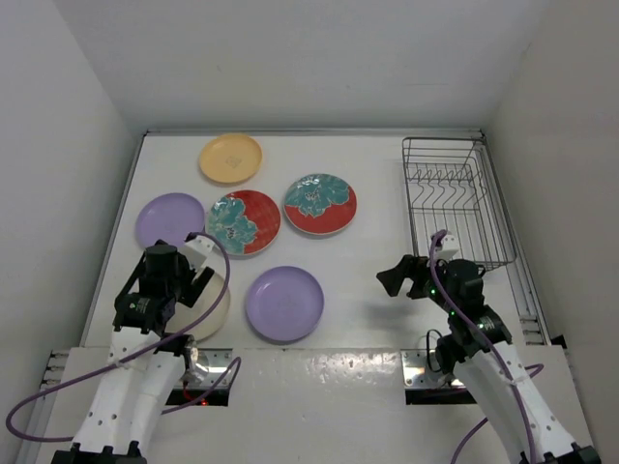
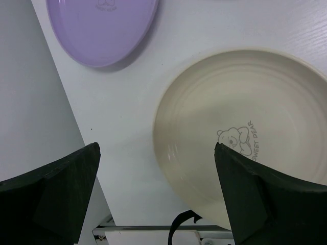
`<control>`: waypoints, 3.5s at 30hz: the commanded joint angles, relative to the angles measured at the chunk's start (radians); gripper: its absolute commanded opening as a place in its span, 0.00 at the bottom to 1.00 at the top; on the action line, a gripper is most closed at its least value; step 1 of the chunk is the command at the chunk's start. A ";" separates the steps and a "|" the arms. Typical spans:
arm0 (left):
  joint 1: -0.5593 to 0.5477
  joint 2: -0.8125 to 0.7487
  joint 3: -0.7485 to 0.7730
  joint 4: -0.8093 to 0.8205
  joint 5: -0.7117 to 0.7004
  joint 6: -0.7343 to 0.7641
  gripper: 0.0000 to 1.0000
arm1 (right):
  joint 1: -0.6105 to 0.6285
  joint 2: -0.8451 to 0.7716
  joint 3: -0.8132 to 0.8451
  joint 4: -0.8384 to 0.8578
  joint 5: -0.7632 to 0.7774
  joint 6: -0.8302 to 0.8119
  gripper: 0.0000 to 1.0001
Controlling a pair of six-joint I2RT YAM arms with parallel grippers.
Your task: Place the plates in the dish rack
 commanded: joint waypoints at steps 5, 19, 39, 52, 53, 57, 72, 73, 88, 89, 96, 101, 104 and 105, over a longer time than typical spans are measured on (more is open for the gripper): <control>0.013 0.000 0.027 0.034 -0.001 -0.026 0.99 | 0.003 0.093 0.024 0.037 0.021 0.051 1.00; 0.031 0.122 0.051 0.112 -0.029 -0.110 0.99 | 0.391 0.983 0.530 0.014 0.146 -0.018 0.35; 0.062 0.082 0.031 0.121 -0.029 -0.110 0.99 | 0.528 1.302 0.630 0.061 0.113 -0.019 0.00; 0.071 0.130 0.063 0.121 0.009 -0.091 0.99 | 0.205 0.932 1.035 -0.135 0.824 -0.681 0.00; 0.071 0.159 0.076 0.121 0.019 -0.091 0.99 | 0.180 0.950 1.056 -0.083 1.022 -0.709 0.00; 0.071 0.254 0.169 0.121 0.048 -0.066 0.99 | -0.043 1.051 1.102 0.215 1.237 -0.900 0.00; 0.042 0.585 0.459 0.140 0.017 -0.055 0.99 | -0.321 1.285 0.953 1.025 1.305 -1.281 0.00; 0.042 0.613 0.471 0.140 0.005 -0.055 0.99 | -0.322 1.291 0.952 1.014 1.322 -1.271 0.00; 0.042 0.676 0.472 0.140 -0.033 -0.064 0.99 | -0.336 1.139 0.853 0.515 1.213 -0.788 0.00; 0.042 0.676 0.472 0.140 -0.033 -0.064 0.99 | -0.337 1.141 0.837 0.561 1.219 -0.799 0.00; 0.042 0.676 0.472 0.140 -0.033 -0.064 0.99 | -0.340 1.208 0.806 0.626 1.250 -0.813 0.00; 0.042 0.676 0.481 0.130 -0.043 -0.064 0.99 | -0.334 1.230 0.788 0.740 1.290 -0.869 0.00; 0.042 0.685 0.481 0.130 -0.043 -0.064 0.99 | -0.330 1.208 0.785 0.857 1.308 -0.966 0.00; 0.042 0.685 0.481 0.130 -0.043 -0.064 0.99 | -0.330 1.204 0.798 0.865 1.302 -0.995 0.00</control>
